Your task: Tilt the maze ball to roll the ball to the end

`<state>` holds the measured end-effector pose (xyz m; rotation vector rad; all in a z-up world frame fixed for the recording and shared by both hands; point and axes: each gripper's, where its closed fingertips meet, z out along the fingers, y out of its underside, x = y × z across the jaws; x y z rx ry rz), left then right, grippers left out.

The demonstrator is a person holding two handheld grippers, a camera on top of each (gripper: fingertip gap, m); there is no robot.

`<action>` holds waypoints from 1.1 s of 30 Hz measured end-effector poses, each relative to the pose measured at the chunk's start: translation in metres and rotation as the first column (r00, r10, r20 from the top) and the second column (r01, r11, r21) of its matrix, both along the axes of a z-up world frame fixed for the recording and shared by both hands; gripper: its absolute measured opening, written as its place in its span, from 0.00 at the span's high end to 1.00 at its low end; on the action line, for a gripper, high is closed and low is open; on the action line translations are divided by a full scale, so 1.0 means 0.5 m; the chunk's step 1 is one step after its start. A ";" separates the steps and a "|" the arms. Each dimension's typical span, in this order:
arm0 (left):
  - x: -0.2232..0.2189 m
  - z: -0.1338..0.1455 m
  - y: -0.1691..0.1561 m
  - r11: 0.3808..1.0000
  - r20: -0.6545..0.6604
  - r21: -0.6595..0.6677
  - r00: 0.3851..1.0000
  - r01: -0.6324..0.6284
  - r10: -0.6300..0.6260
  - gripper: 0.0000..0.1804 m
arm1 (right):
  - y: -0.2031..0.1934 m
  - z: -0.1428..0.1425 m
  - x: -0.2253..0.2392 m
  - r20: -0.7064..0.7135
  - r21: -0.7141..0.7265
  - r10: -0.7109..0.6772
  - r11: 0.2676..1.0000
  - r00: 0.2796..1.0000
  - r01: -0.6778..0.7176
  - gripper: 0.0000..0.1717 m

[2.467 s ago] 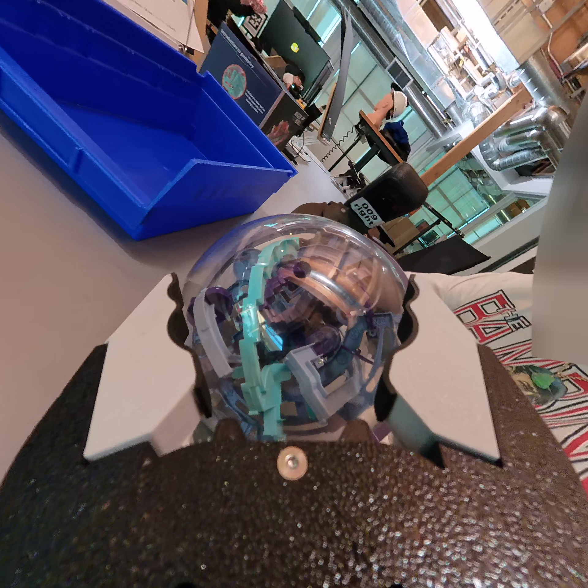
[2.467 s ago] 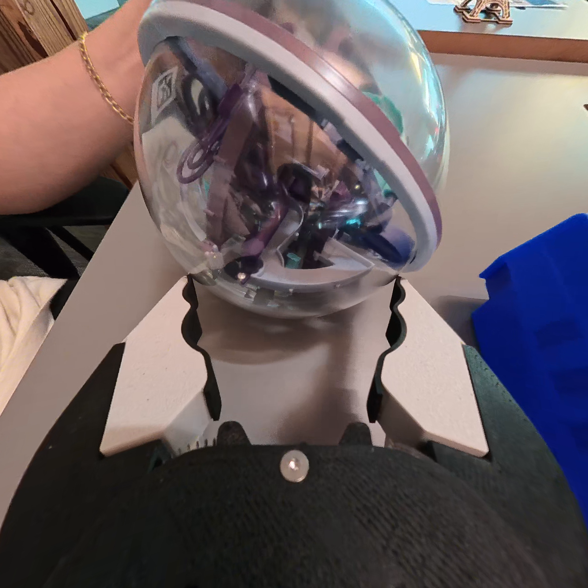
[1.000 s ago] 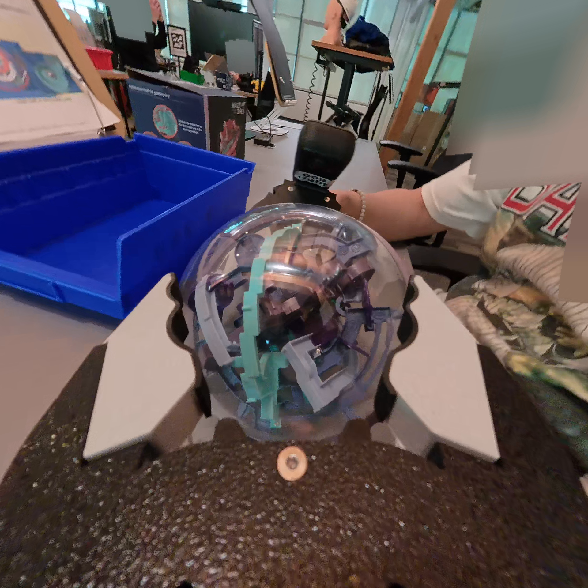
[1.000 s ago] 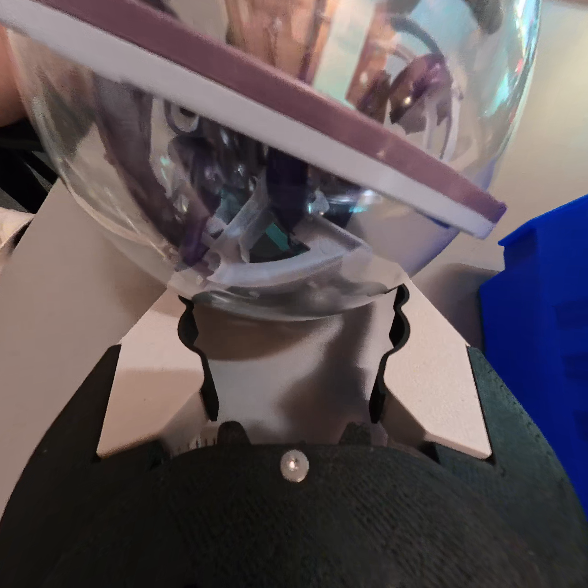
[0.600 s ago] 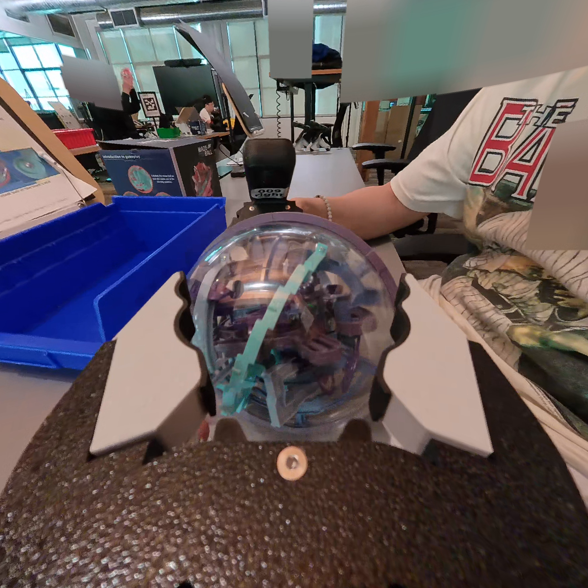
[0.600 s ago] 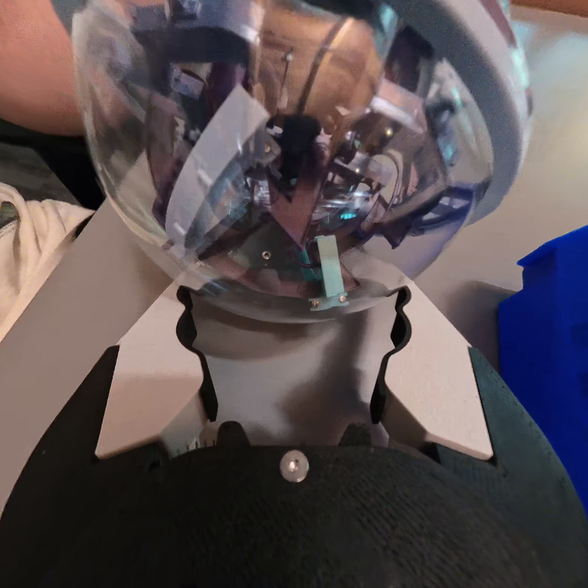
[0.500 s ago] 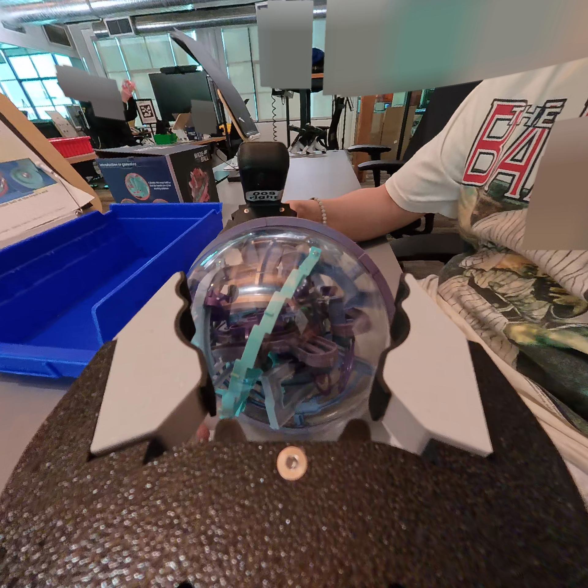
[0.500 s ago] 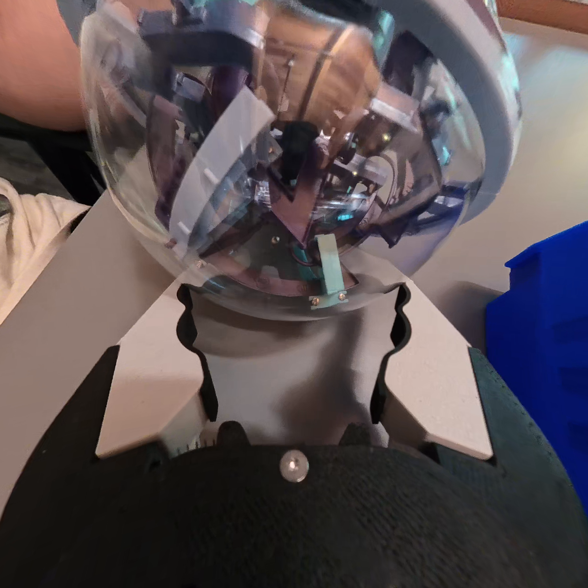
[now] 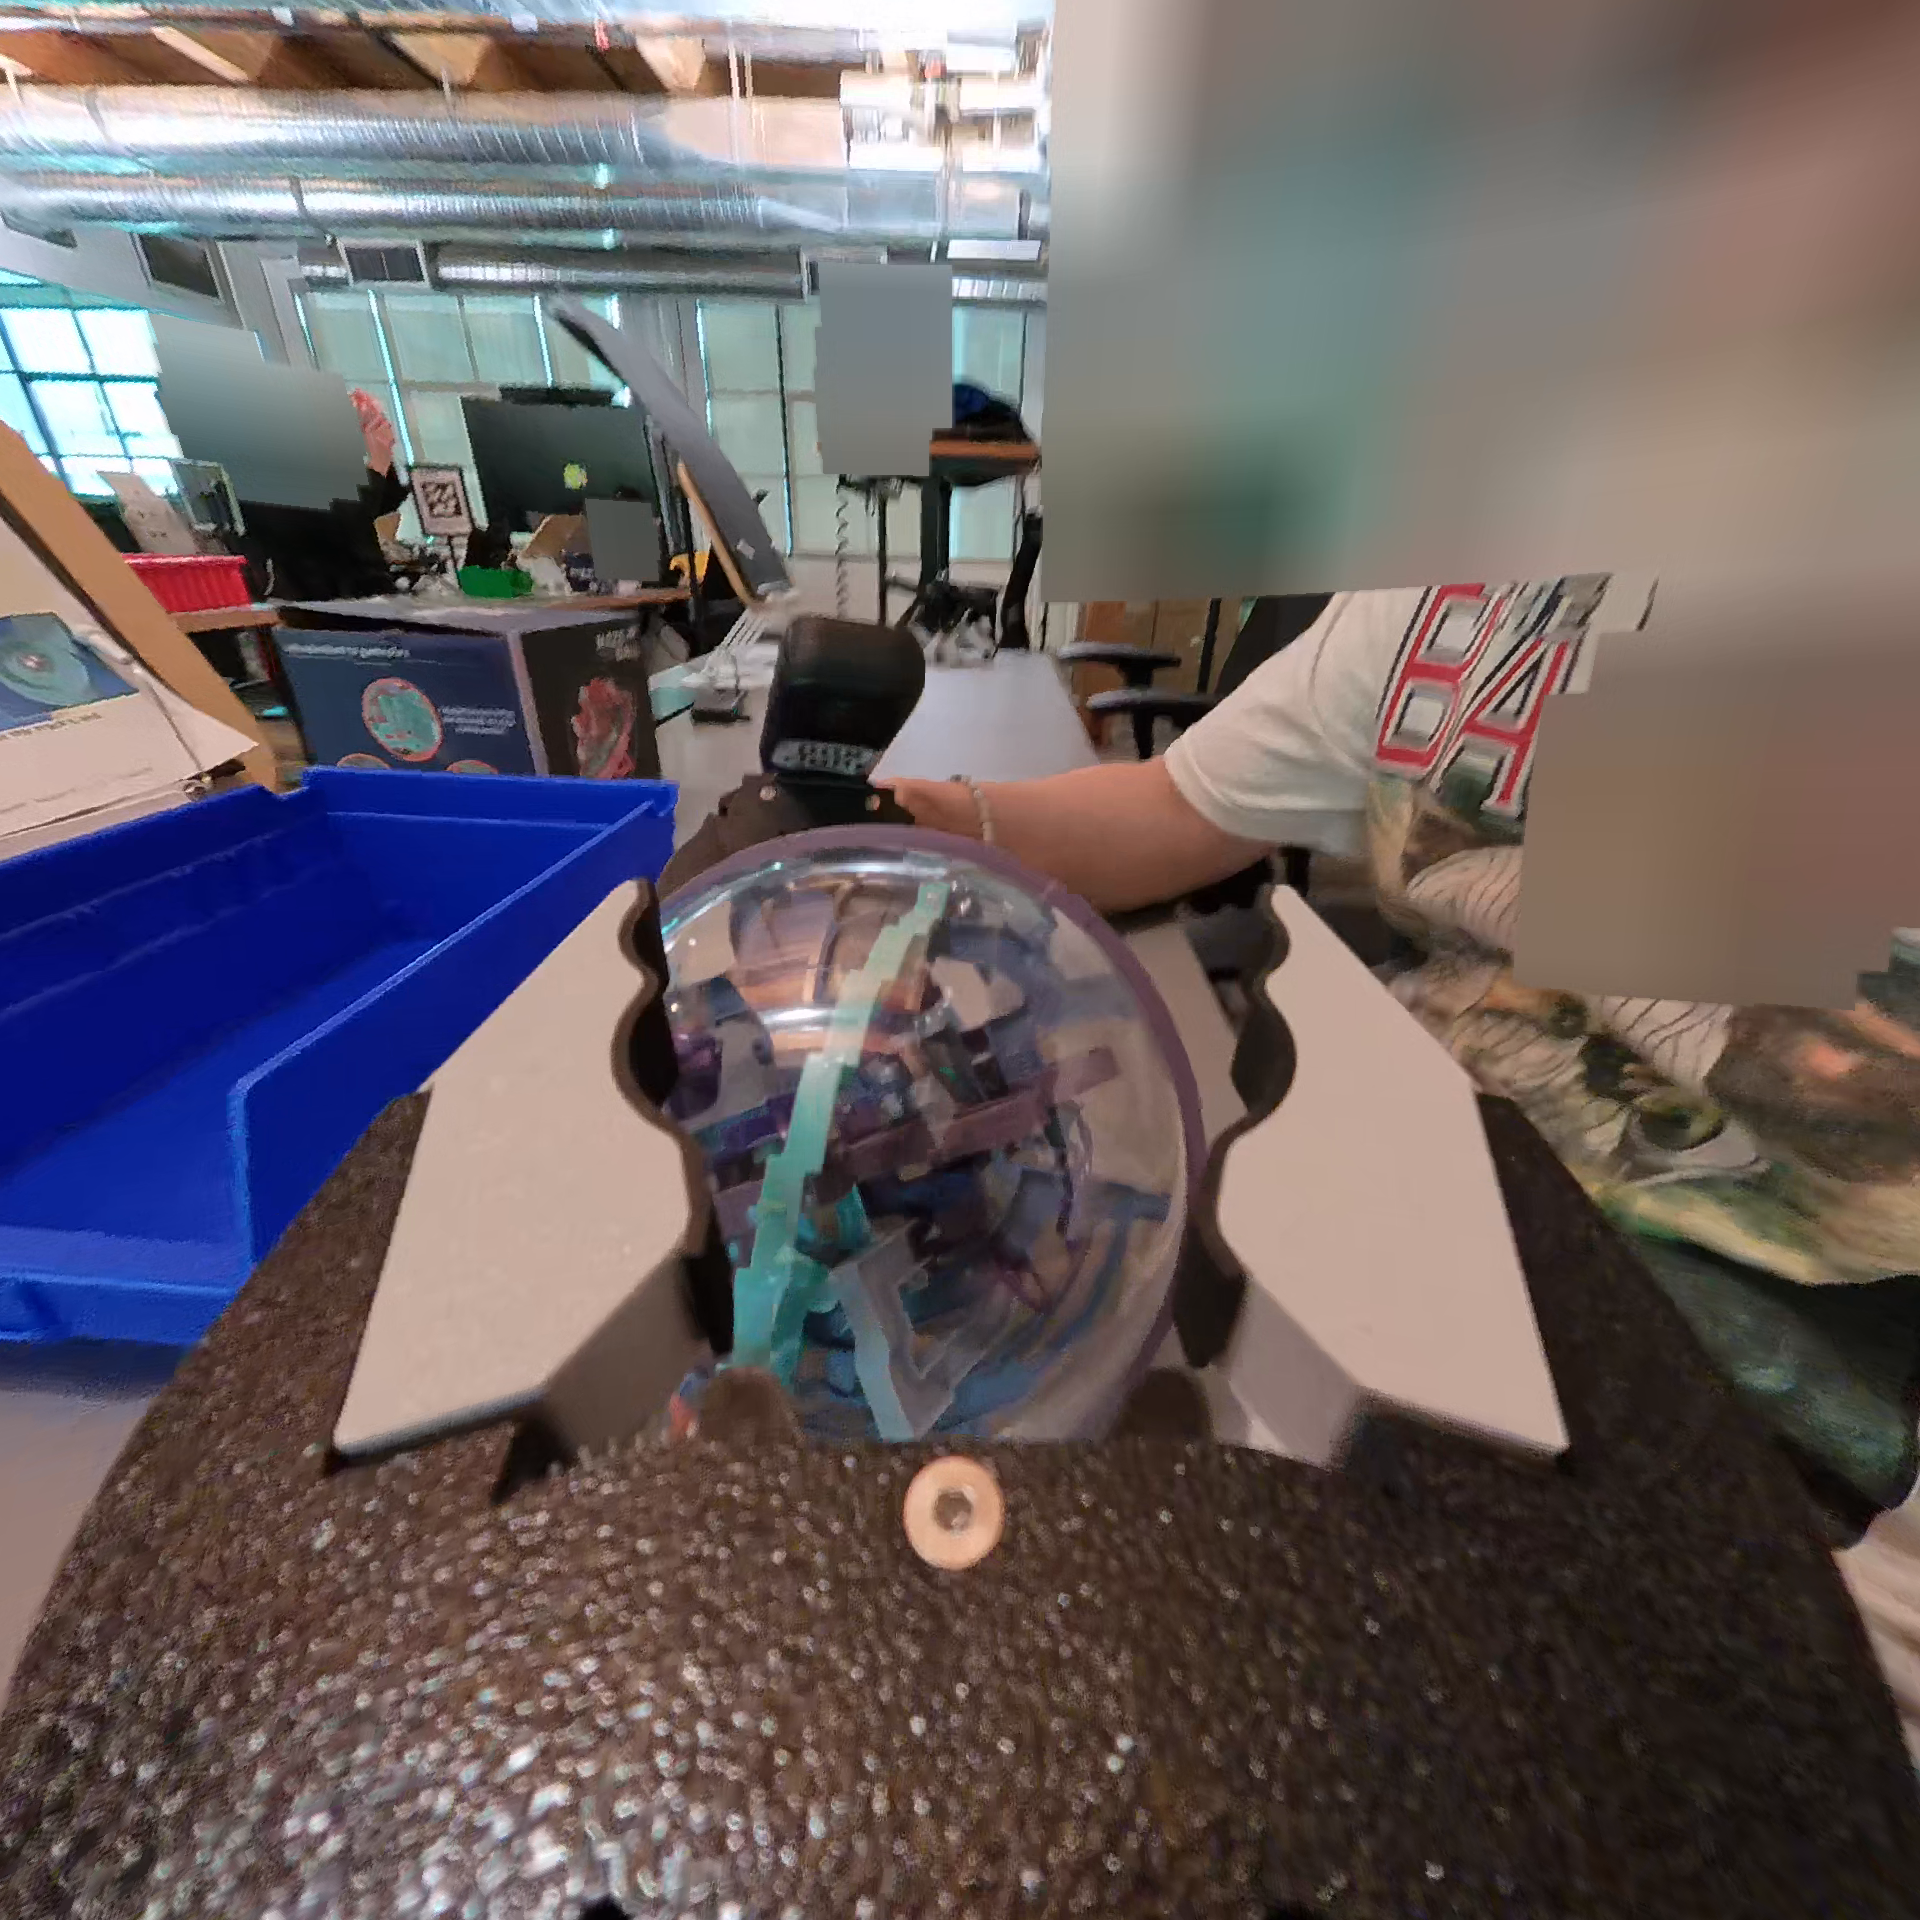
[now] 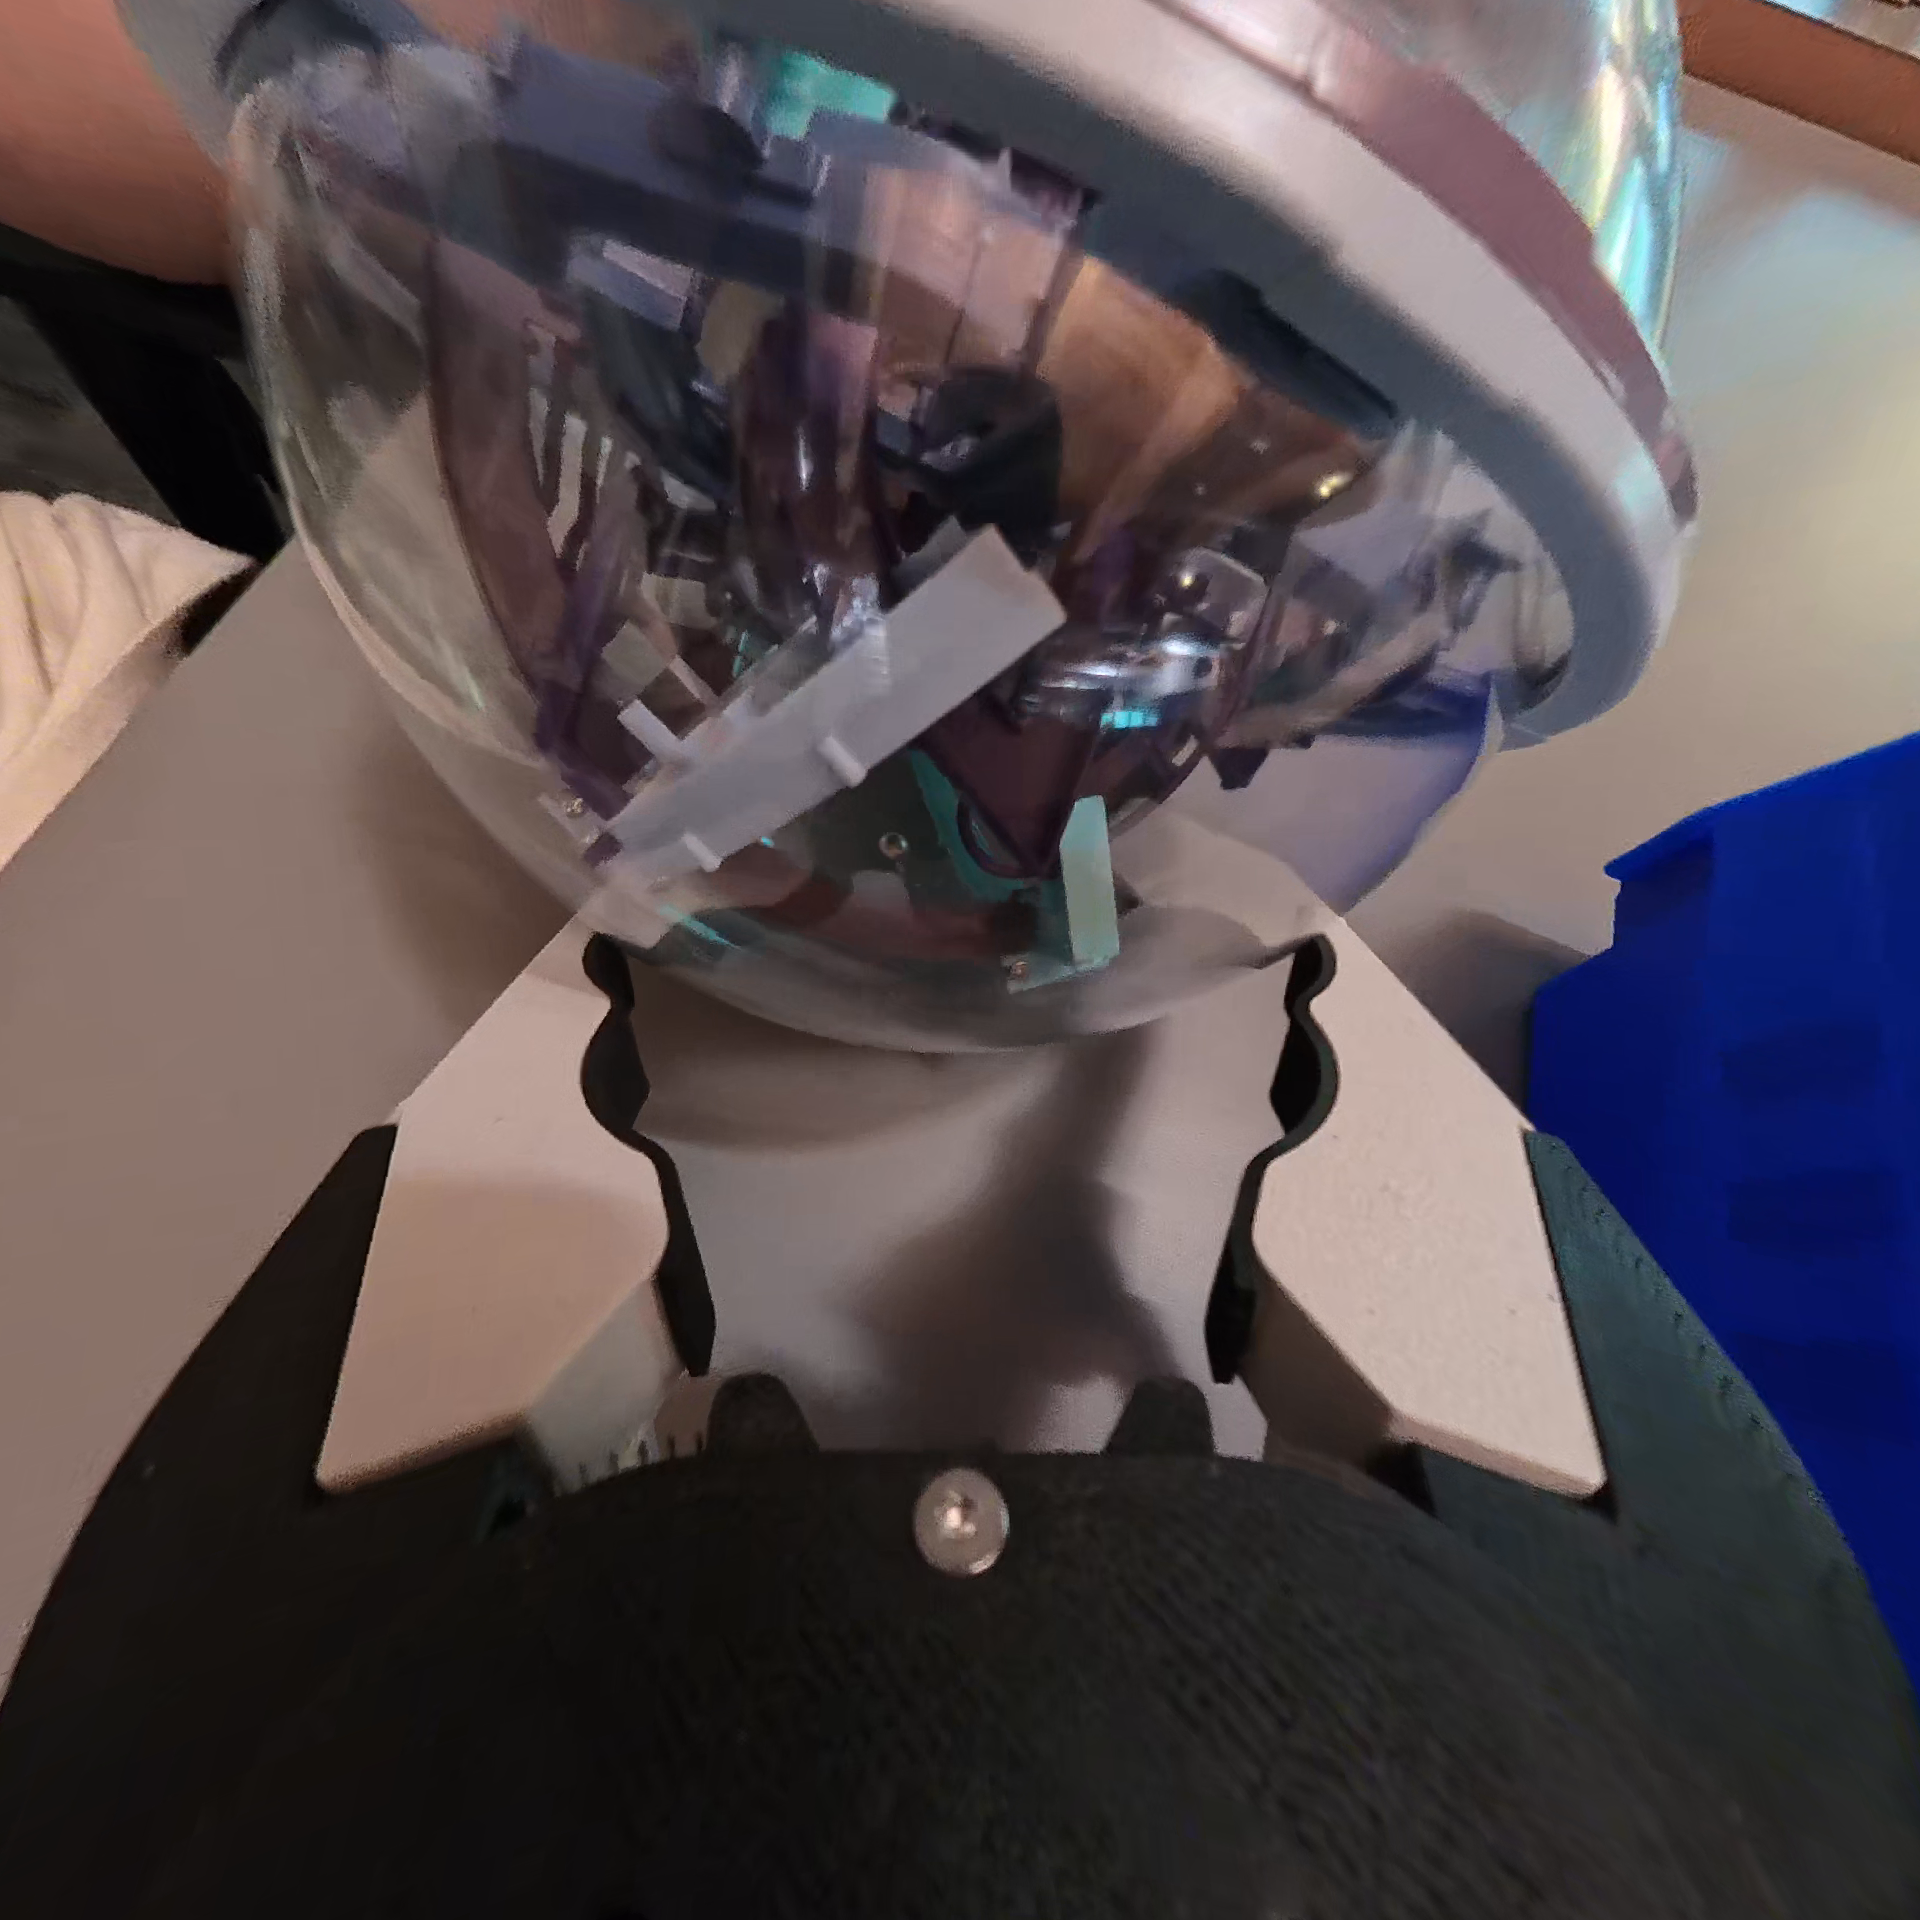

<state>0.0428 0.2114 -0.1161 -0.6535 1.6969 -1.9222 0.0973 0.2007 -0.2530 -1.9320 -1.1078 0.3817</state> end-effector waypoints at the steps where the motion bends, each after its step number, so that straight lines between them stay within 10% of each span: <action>1: -0.004 0.012 0.003 0.998 0.002 -0.056 1.000 0.016 -0.016 0.42 | -0.002 -0.002 -0.001 0.018 0.007 0.009 1.000 1.000 -0.009 0.28; 8: -0.028 0.064 0.031 0.949 0.083 -0.288 0.991 0.127 -0.107 0.27 | -0.006 0.006 -0.013 0.092 0.062 0.047 0.997 0.995 -0.053 0.26; 23: 0.015 0.001 -0.015 0.994 -0.064 -0.079 0.995 0.069 -0.074 0.23 | -0.014 0.038 -0.060 0.204 0.210 0.121 0.964 0.971 -0.164 0.24; 33: -0.028 -0.028 -0.022 0.978 -0.158 -0.115 0.969 0.173 -0.190 0.20 | -0.019 0.031 -0.098 -0.051 0.089 0.117 0.990 0.992 -0.112 0.22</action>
